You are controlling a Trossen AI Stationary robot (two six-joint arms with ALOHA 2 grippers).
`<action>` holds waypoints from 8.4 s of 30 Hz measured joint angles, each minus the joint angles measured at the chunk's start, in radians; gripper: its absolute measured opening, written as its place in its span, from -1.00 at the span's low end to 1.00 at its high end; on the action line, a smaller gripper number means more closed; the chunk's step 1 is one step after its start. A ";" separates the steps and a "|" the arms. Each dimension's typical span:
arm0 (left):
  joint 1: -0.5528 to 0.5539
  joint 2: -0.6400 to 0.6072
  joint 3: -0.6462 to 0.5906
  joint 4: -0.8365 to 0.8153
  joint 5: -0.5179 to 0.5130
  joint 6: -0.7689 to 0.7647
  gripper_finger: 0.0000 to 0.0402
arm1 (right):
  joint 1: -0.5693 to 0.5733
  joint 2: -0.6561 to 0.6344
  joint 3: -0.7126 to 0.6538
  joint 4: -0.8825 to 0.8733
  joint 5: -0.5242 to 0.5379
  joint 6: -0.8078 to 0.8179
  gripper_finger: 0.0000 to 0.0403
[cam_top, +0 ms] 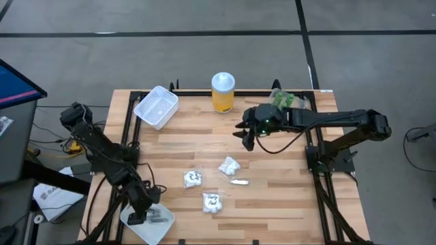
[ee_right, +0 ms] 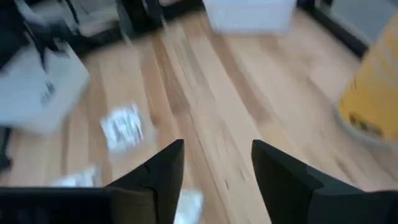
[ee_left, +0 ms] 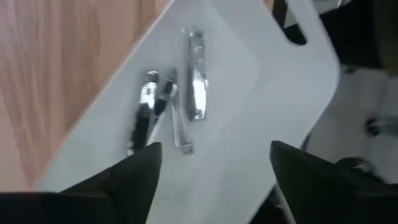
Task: Pick & Place Travel size toiletries
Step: Put the silver nail cutter into the white bin, then put the white cotton pack into the white basket
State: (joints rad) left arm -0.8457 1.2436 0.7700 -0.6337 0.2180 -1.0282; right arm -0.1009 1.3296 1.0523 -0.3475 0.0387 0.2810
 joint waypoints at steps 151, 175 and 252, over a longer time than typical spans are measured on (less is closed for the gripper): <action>1.041 0.141 0.076 1.422 0.027 0.814 -0.68 | 0.019 0.034 0.072 0.404 -0.146 -0.187 -0.73; 0.868 -0.312 0.076 0.254 0.035 0.608 -0.95 | 0.020 0.029 0.073 0.159 -0.146 -0.141 -0.25; 0.694 0.053 0.059 0.258 -0.210 0.707 0.45 | -0.032 -0.006 0.073 -0.102 -0.144 -0.120 0.10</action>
State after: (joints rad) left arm -0.1513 1.2966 0.8288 -0.3756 0.0079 -0.3216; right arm -0.1324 1.3232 1.1255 -0.4491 -0.1052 0.1614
